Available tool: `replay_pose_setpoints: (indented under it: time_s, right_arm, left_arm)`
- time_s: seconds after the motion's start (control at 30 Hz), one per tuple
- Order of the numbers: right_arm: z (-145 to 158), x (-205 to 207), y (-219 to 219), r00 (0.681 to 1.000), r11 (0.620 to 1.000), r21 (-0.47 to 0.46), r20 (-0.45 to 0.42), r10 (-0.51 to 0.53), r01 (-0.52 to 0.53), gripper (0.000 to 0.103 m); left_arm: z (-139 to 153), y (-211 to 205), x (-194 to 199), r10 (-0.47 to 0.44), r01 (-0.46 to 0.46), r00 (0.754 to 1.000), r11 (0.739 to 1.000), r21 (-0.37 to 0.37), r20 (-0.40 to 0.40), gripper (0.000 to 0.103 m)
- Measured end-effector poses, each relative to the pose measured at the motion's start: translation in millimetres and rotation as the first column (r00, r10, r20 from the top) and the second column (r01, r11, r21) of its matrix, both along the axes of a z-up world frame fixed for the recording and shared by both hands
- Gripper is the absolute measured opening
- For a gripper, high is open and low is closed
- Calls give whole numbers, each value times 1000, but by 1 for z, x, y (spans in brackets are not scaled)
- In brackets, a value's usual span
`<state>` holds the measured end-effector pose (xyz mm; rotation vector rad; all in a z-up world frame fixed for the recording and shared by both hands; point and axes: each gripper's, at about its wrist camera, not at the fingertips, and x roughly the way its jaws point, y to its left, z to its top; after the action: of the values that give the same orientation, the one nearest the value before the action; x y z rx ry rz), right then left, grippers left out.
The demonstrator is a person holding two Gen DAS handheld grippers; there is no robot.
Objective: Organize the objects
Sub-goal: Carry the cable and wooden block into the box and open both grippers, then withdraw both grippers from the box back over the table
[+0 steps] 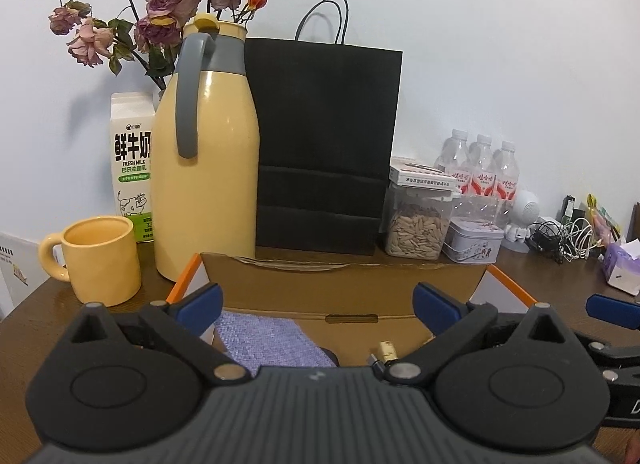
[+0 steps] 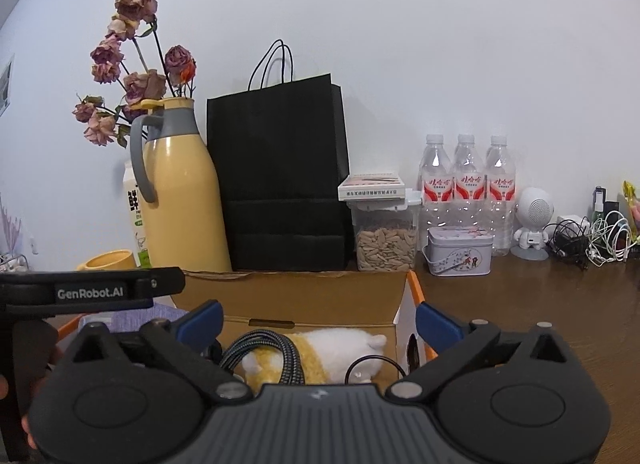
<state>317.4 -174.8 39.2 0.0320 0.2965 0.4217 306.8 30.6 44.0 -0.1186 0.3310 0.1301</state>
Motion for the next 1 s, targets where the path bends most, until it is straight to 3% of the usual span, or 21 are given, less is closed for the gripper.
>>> replay_pose_setpoints:
  time_s: [0.23, 0.5, 0.77, 1.0]
  right_arm:
    - [3, -7, -7, 1000, 1000, 13, 25, -12, 12, 103]
    - [10, -27, -21, 996, 1000, 26, 84, -11, 9, 103]
    - [11, -52, -29, 992, 1000, 9, 125, 17, -18, 103]
    - [3, -70, -33, 992, 999, -7, 120, 34, -34, 103]
  left_arm:
    - [3, -1, -10, -29, 29, 999, 1000, -6, 25, 103]
    - [4, 2, -51, -66, 71, 986, 997, -30, 156, 103]
    - [-1, 5, -87, -73, 77, 985, 997, -21, 158, 103]
    - [-10, 7, -112, -62, 63, 993, 998, -13, 104, 103]
